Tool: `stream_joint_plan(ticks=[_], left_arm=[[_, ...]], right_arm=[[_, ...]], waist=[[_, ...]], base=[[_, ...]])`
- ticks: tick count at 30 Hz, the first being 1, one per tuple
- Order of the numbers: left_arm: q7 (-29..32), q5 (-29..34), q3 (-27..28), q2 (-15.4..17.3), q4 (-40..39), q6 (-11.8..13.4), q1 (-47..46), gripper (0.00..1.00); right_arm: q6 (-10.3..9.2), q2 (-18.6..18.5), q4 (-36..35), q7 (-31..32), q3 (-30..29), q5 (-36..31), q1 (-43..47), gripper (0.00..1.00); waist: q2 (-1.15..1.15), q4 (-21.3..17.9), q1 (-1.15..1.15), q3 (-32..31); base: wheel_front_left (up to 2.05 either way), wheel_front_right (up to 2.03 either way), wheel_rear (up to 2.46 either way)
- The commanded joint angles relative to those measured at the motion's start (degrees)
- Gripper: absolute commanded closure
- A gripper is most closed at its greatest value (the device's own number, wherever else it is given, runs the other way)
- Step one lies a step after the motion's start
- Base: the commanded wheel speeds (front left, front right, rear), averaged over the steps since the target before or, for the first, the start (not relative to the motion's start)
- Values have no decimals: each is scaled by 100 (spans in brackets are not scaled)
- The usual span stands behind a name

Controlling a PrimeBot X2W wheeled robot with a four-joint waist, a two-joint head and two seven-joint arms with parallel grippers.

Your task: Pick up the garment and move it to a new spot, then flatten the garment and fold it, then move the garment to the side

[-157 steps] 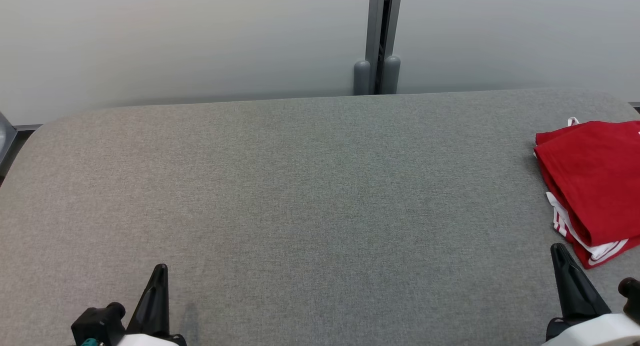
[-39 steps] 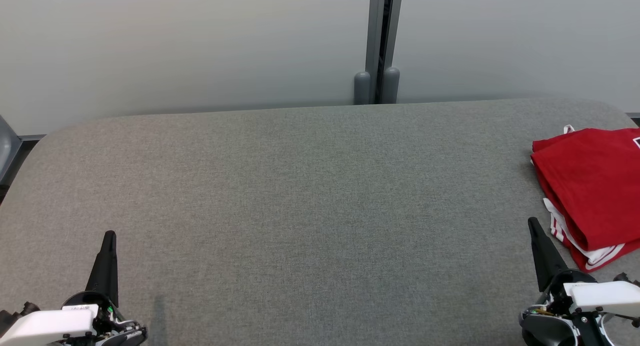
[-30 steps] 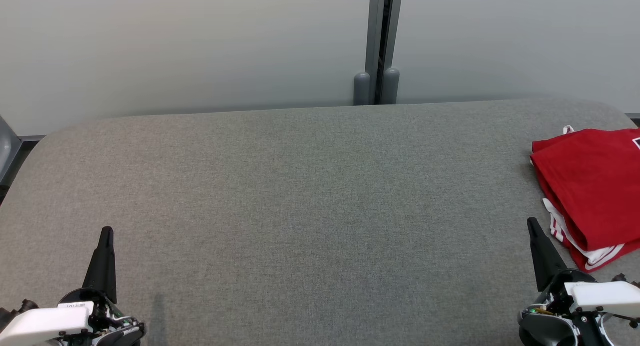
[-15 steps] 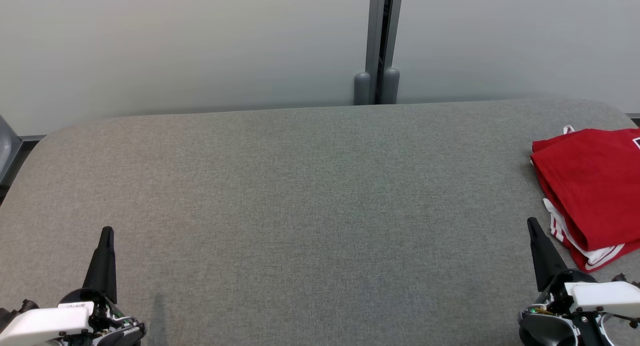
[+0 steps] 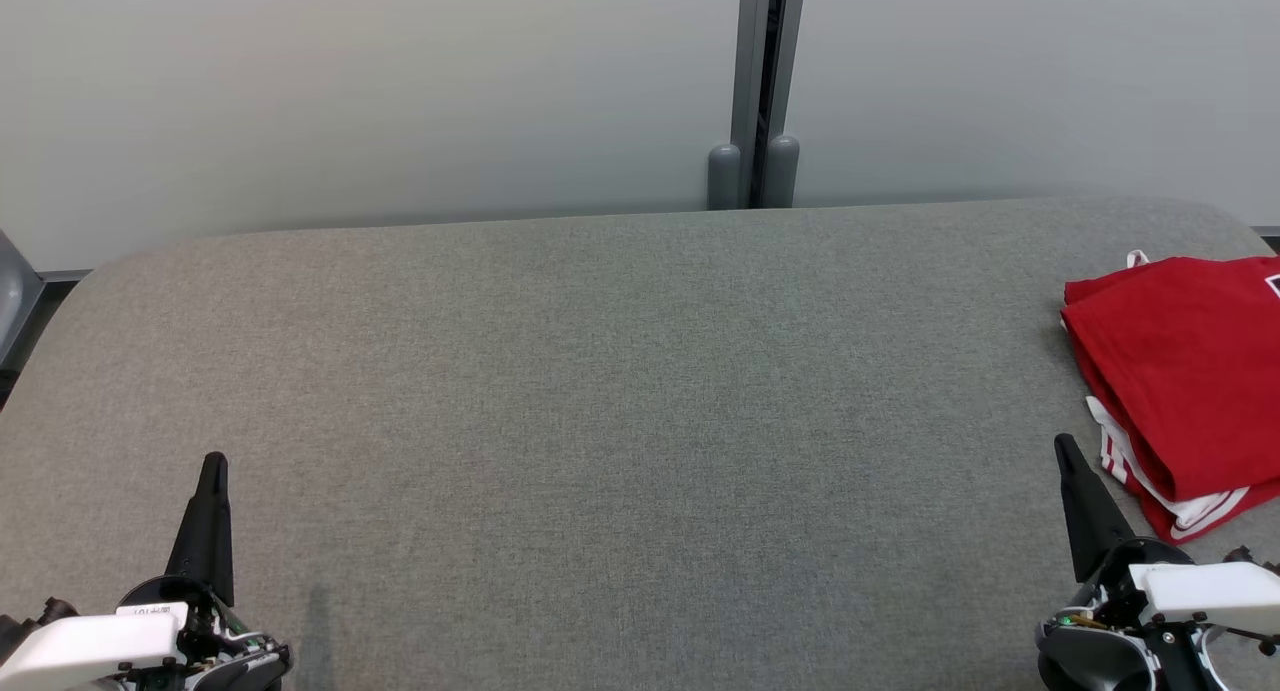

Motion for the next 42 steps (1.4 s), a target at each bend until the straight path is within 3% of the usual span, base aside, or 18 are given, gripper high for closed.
stream_joint_plan(ticks=[1,42], left_arm=[[15,-4,19,11,-18,-27,-36,100],[12,-1,21,10,-19,-27,-36,100]], right_arm=[[4,-26,19,40,3,16,-53,100],[4,-25,19,38,2,13,-52,100]], waist=[[0,0,0,0],[0,0,0,0]], base=[[0,0,0],[0,0,0]])
